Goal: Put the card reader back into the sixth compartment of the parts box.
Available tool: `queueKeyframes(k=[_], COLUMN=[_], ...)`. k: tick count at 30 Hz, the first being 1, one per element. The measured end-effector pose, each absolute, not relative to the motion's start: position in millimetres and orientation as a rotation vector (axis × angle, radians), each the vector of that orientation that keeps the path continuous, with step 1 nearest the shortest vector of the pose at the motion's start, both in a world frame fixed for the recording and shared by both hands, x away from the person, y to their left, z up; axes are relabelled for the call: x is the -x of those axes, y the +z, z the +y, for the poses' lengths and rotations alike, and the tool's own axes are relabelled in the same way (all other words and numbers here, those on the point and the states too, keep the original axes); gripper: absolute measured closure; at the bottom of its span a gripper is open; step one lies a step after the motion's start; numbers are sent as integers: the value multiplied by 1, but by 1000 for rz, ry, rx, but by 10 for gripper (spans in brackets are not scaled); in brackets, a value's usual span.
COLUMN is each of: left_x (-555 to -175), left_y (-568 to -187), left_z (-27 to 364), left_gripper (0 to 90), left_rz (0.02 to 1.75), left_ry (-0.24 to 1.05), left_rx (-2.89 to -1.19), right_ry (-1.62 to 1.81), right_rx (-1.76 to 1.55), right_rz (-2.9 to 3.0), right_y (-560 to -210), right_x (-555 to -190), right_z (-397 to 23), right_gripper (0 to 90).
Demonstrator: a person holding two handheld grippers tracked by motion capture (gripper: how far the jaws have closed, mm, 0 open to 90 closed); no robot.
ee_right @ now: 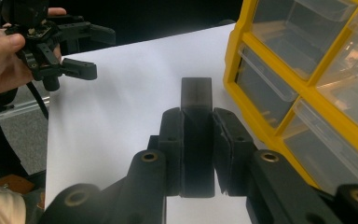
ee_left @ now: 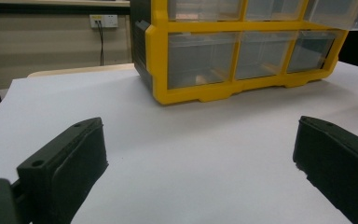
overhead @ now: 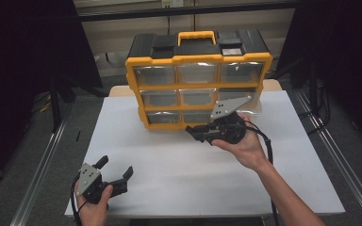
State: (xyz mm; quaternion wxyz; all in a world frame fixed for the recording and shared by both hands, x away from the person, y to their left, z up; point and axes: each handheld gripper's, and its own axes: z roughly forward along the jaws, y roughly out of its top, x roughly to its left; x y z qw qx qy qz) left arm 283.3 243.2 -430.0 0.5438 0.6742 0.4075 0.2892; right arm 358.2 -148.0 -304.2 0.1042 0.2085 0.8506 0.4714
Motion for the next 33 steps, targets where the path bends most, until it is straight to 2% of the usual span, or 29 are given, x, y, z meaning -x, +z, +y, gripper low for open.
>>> queueKeyframes(k=[33], left_x=[-283], left_y=[-429], left_z=[244], left_gripper=[26], left_rz=[959], left_ry=[687], left_rx=[-1586], right_ry=[1311], right_rx=[-637], right_rz=[2413], right_y=[-244], right_x=[-369], right_z=[-177], right_gripper=[740])
